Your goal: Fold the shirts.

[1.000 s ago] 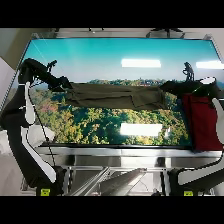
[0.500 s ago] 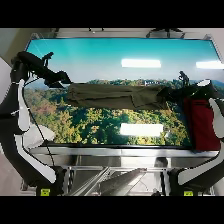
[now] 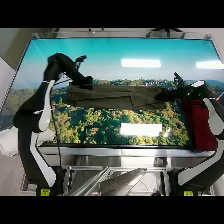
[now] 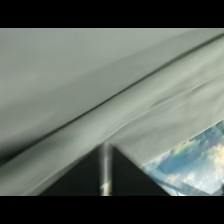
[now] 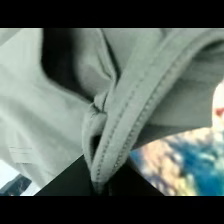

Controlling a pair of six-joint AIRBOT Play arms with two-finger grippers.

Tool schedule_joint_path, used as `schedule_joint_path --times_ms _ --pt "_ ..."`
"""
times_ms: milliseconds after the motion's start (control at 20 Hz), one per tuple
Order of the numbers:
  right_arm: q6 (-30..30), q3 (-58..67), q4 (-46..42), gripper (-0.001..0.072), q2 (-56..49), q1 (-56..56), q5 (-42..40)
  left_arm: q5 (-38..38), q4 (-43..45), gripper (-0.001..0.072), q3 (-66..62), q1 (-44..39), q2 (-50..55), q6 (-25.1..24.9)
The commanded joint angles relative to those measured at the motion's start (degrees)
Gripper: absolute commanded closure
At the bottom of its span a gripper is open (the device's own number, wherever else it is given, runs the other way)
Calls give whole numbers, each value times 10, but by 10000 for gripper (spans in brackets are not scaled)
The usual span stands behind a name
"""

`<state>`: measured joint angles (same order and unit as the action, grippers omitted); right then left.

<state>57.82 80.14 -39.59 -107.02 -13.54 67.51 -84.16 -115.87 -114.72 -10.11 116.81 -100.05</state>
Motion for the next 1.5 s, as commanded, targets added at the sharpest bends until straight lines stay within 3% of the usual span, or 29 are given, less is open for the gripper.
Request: schedule_joint_path --times_ms 0,400,500,650,750,1050,1100,1200,1250,1350,1450 --pt "-2 18 6 695 40 -1 25 57 -44 687 -10 -77 49 0" --pt "44 187 -2 695 161 2 176 234 -179 687 -11 -182 99 0" --pt "66 216 -2 695 168 6 190 231 -212 688 -13 -181 74 0" --pt "74 217 25 695 172 43 186 116 -212 688 -46 -136 -14 -31" --pt "74 217 28 694 164 101 155 50 -212 688 -41 -75 -106 -32" --pt "65 216 28 688 38 363 -106 31 -202 687 93 132 -410 -32" --pt "64 217 28 638 3 405 -163 30 -202 688 117 159 -449 -34" --pt "65 217 28 452 -56 466 -280 28 -202 688 164 200 -513 -49" --pt "66 217 28 436 -71 484 -316 25 -202 687 186 215 -536 -52" --pt "65 217 22 437 -67 484 -314 23 -201 688 234 240 -579 -69" --pt "72 217 -10 468 -39 450 -257 29 -201 688 281 260 -613 -71"
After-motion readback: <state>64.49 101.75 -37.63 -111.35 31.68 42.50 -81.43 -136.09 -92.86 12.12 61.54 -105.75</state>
